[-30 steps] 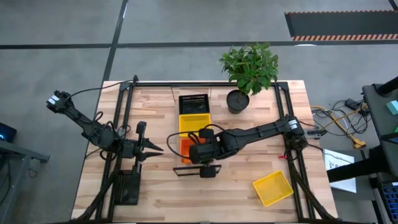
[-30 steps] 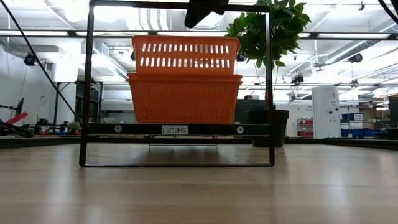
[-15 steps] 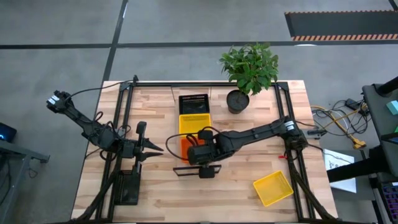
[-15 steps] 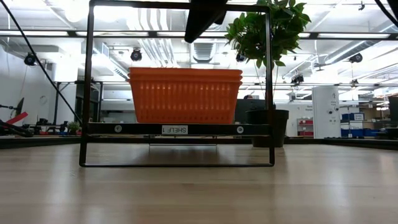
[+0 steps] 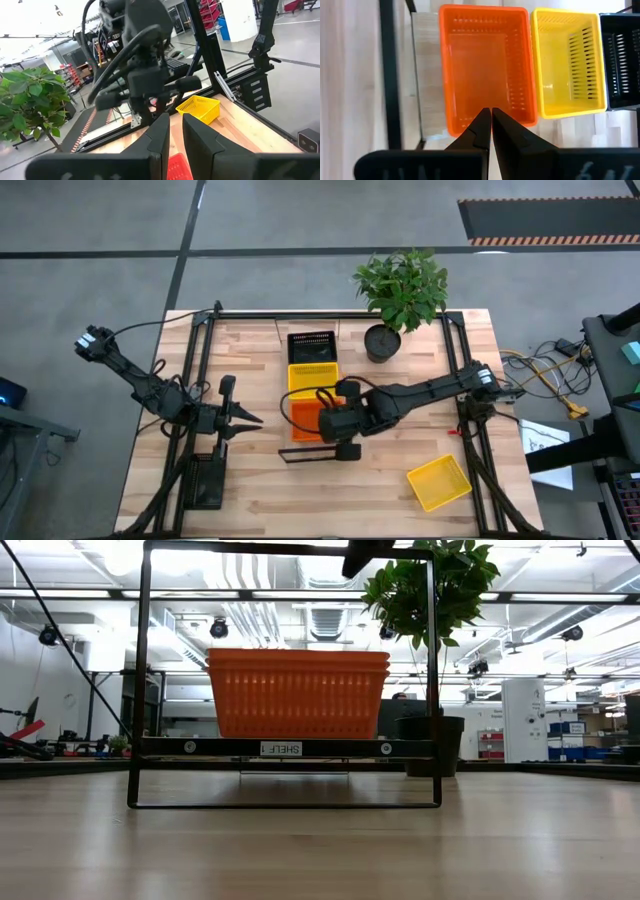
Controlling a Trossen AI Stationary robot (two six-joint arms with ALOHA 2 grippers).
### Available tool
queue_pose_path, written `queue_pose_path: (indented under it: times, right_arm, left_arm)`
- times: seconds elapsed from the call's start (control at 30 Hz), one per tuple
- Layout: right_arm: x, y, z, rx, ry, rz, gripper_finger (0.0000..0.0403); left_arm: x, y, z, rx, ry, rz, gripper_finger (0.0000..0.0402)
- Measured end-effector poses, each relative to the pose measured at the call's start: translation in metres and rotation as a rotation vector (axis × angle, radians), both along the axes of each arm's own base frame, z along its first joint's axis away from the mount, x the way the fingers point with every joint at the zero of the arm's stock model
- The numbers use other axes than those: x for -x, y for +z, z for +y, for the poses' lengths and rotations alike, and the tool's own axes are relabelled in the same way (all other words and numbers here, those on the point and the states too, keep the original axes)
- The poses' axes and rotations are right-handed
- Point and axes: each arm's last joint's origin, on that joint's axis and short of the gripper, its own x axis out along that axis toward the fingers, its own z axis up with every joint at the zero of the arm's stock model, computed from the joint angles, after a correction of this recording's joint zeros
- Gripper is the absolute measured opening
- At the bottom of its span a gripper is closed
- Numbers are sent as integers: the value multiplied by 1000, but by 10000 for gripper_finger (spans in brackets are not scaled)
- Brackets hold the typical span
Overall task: Stack baskets on shelf by color
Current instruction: Stack the black bin on top of the black bins on the shelf
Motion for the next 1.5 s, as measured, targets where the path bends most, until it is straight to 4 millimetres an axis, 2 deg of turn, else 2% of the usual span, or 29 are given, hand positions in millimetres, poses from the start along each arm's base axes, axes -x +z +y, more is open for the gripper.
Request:
queue_pose_path:
  times: [0.3,0.53,0.73,0.9,1.03,1.23,1.33,1.5]
  right_arm:
    - [30,-11,38,161,34,-54,8]
    - [57,-20,53,149,88,-136,8]
    - [76,-33,54,140,206,-316,8]
    - [83,-43,43,96,404,-522,8]
    - [94,-46,25,96,466,-652,8]
    - [119,-44,6,105,453,-768,8]
    - [130,-42,1,110,457,-787,8]
    - [143,-38,-5,90,438,-815,8]
  left_arm:
    - [0,0,0,46,-1,4,37]
    - [-1,1,0,85,-1,4,37]
    - [-10,-6,-7,168,6,40,37]
    - [-28,-19,-18,282,46,88,37]
    - [-37,-30,-26,482,78,166,37]
    - [-29,-48,-29,915,164,378,33]
    - [-20,-63,-31,1127,313,571,22]
    - [-7,-88,-47,1411,557,1049,2]
